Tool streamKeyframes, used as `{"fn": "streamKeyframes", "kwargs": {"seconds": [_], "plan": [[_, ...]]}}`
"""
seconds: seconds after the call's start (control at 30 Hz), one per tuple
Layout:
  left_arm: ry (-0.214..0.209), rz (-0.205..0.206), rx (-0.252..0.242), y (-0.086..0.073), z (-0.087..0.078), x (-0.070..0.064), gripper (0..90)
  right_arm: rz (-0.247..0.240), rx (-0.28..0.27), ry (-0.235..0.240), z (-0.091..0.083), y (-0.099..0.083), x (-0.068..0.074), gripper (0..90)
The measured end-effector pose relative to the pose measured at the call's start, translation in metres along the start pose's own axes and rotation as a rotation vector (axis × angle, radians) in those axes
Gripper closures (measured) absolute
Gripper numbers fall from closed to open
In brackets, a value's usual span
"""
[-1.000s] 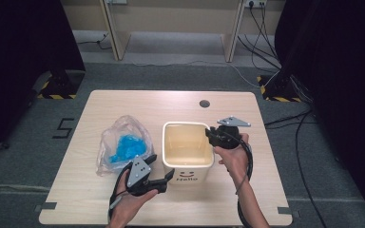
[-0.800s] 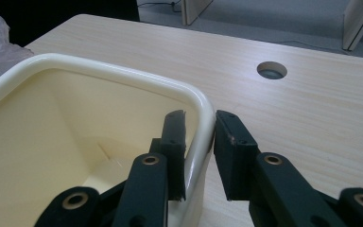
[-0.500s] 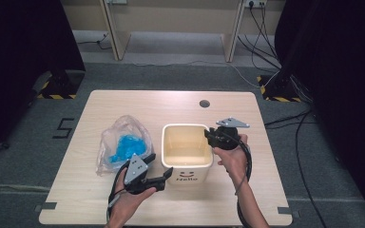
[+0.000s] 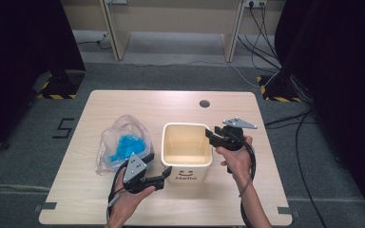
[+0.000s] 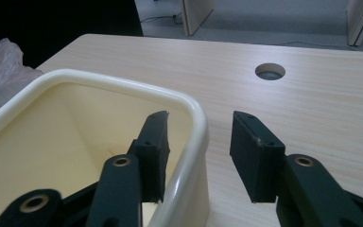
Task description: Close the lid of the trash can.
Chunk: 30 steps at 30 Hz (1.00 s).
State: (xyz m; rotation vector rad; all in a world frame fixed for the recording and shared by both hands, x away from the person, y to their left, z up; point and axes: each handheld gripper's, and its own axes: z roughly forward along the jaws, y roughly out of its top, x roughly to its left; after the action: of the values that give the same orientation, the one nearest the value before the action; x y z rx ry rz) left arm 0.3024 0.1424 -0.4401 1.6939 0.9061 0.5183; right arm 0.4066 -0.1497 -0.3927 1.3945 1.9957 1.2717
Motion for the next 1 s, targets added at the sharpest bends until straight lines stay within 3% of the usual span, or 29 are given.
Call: {"fn": "streamKeyframes", "kwargs": {"seconds": [0.2,0.37,0.47,0.63,1.0], "plan": [[-0.024,0.003,0.004,-0.002,-0.001,-0.003,19.8,0.017,-0.035,0.0,-0.012,0.002,-0.009,46.7],[-0.055,0.011,0.018,-0.01,-0.005,-0.007,18.1,0.009,-0.032,-0.002,-0.025,-0.005,-0.019,38.5],[-0.061,0.021,0.033,-0.018,-0.008,-0.009,17.7,0.009,-0.035,-0.028,-0.035,-0.016,-0.028,37.0],[-0.071,0.028,0.043,-0.03,-0.013,-0.009,17.4,0.023,-0.042,-0.032,-0.046,-0.032,-0.043,34.9],[-0.09,0.043,0.105,-0.056,-0.015,-0.003,15.8,0.058,-0.026,-0.046,-0.056,-0.072,-0.063,28.0]]}}
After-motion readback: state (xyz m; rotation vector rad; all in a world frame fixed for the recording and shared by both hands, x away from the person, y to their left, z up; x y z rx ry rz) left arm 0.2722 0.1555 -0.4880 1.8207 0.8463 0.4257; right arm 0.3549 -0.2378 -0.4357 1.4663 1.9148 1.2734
